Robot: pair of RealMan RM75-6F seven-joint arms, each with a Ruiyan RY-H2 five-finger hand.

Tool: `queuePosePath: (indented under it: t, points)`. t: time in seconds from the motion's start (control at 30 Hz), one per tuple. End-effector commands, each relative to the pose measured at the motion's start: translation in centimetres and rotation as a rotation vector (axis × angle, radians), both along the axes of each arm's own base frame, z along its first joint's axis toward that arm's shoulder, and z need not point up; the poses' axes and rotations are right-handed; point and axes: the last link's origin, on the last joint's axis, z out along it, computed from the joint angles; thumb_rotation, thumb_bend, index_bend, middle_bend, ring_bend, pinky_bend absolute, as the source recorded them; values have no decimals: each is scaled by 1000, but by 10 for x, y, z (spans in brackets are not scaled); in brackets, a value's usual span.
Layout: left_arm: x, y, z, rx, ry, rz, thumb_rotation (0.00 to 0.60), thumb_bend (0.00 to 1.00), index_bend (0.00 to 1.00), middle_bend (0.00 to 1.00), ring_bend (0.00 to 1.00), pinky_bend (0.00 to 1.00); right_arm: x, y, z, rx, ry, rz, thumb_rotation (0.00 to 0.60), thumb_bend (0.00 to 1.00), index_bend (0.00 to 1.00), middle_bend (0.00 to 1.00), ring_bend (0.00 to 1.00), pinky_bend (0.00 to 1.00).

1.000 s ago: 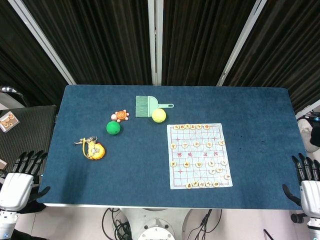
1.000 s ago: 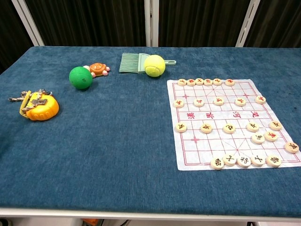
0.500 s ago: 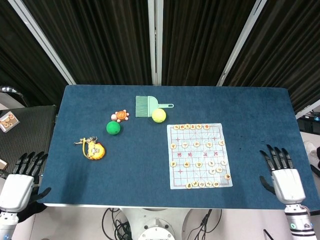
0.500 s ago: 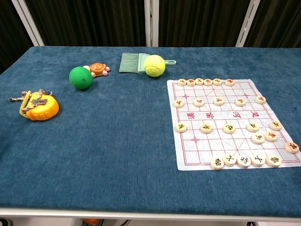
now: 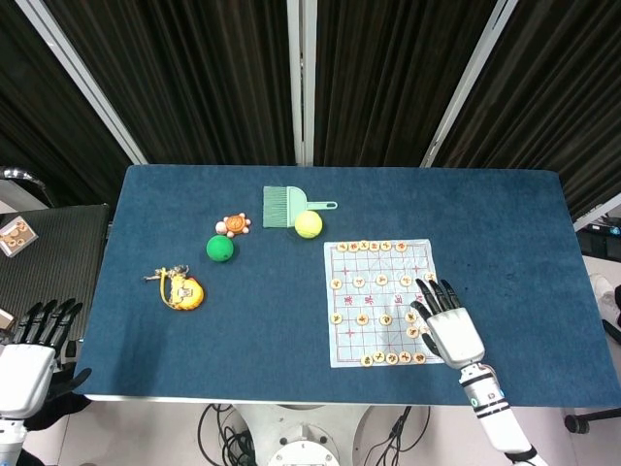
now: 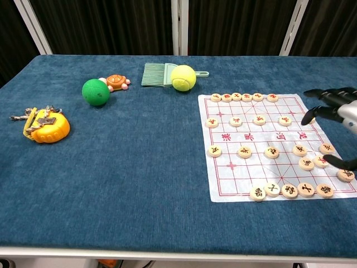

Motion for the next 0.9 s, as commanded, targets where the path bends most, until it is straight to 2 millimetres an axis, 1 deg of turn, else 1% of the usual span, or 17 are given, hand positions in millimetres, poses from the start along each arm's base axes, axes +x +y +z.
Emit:
queuePosePath:
  t: [0.03, 0.23, 0.43, 0.9]
  points:
    - [0, -1, 1, 2, -2, -2, 600, 126, 68, 47, 0, 0, 2, 0, -9, 21, 13, 3, 600, 225, 301, 0, 0, 0]
    - [-2, -2, 1, 4, -6, -1, 600, 126, 68, 47, 0, 0, 1, 2, -21, 41, 28, -4, 600, 227, 351, 0, 0, 0]
    - [-2, -2, 1, 4, -11, 1, 600, 126, 68, 47, 0, 0, 1, -1, -27, 52, 35, -10, 600, 230, 408, 0, 0, 0]
    - [-5, -2, 2, 8, -11, 8, 600, 128, 68, 47, 0, 0, -3, -2, -30, 58, 49, -31, 600, 233, 451, 0, 0, 0]
